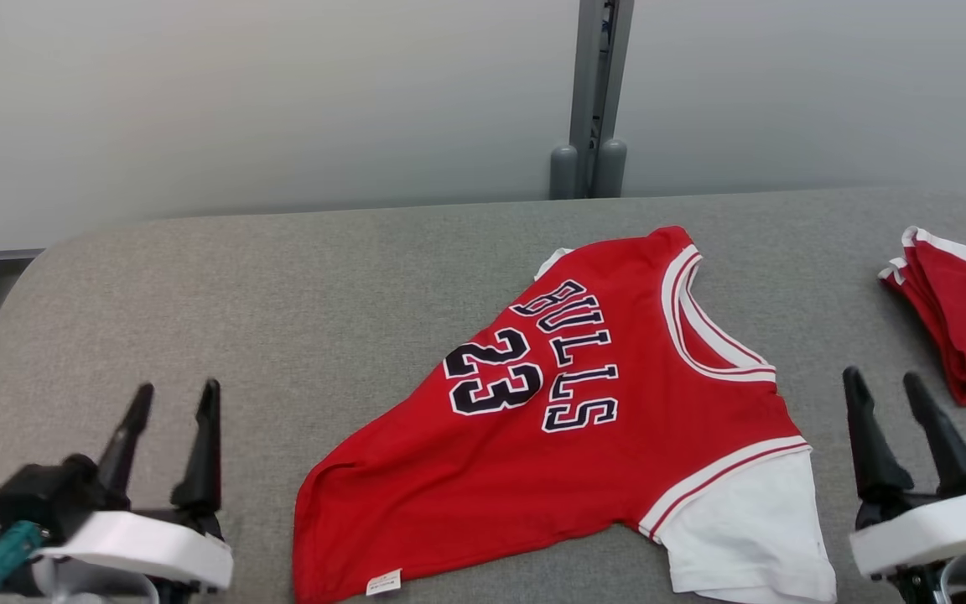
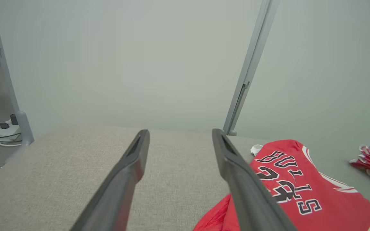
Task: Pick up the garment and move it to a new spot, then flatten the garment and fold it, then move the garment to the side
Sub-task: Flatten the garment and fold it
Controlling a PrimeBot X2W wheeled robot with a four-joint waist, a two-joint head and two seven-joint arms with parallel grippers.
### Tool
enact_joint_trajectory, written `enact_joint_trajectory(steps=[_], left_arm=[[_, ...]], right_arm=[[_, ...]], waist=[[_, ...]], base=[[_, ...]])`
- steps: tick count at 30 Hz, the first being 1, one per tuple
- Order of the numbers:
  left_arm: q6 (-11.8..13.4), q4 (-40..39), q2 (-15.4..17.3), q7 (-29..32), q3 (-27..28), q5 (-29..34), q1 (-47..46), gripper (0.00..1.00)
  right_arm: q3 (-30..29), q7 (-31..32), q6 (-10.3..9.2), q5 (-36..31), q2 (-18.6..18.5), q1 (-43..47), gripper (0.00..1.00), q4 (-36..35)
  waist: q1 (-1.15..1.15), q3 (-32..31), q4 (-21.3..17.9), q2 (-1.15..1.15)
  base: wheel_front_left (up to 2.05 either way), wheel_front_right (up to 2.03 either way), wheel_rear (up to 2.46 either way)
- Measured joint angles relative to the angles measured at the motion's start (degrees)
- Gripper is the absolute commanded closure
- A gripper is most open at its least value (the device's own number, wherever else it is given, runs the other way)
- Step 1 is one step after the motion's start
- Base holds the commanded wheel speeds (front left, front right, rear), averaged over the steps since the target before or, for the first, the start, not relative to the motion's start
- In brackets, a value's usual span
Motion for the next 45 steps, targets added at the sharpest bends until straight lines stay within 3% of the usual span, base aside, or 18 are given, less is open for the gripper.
enact_joint_trajectory(steps=[7, 14, 22, 45], left_arm=[[-1.13, -7.88, -1.27, -0.14, 6.88, 5.48, 1.92, 0.0], [-4.95, -7.81, -5.32, -0.22, 9.88, 10.67, 4.56, 0.0], [-8.38, -2.36, -11.0, -0.22, 12.02, 14.32, 5.97, 0.0], [-12.0, 1.44, -14.03, -0.22, 16.23, 18.08, 5.97, 0.0]], right_arm=[[1.37, -14.43, 0.01, -4.23, 0.01, -3.46, 0.0, 3.7], [2.67, -19.57, 0.01, -10.38, 0.01, -4.44, 0.0, 8.65], [3.57, -20.98, 0.01, -11.6, 0.03, -3.83, 0.0, 12.85], [4.76, -21.15, 0.01, -12.48, 0.04, -4.43, 0.0, 12.59]], waist=[[0.0, -0.27, 1.04, 0.0], [0.0, -0.67, 1.23, 0.0], [0.0, -1.05, 1.15, 0.0], [0.0, -1.95, 1.18, 0.0]], base=[[0.0, 0.0, 0.0], [0.0, 0.0, 0.0], [0.0, 0.0, 0.0], [0.0, 0.0, 0.0]])
